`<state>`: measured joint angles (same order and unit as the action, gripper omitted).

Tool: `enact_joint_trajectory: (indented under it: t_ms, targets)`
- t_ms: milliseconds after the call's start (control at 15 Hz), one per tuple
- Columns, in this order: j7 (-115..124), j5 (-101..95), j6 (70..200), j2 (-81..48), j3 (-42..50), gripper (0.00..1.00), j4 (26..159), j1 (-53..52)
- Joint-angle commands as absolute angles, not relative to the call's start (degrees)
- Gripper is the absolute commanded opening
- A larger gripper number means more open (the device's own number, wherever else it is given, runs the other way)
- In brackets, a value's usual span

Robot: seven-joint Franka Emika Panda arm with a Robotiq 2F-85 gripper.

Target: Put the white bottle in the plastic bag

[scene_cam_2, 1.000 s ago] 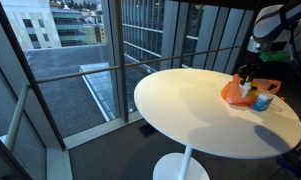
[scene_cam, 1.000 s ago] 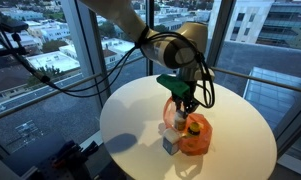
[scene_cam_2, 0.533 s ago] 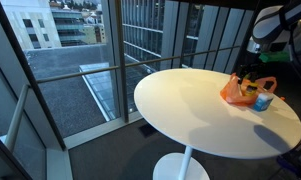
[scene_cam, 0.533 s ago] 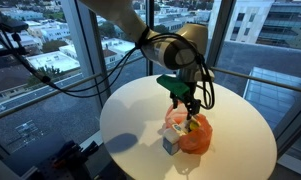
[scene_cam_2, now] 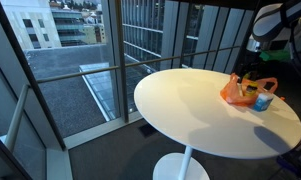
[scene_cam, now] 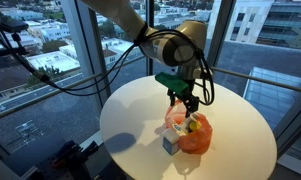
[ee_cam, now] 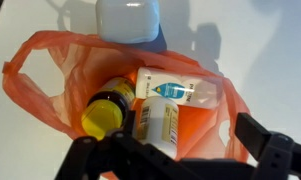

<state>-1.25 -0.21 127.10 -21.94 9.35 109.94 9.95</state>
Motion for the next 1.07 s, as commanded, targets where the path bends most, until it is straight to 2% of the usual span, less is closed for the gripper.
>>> enact_joint_trajectory:
  t_ms: [0, 1000]
  targets:
    - [-2.4, -1.87, 121.63, -17.75, 9.2, 1.0, 111.03, 9.79]
    - [-2.59, -11.06, 105.98, 4.96, 7.35, 1.0, 120.92, 6.25]
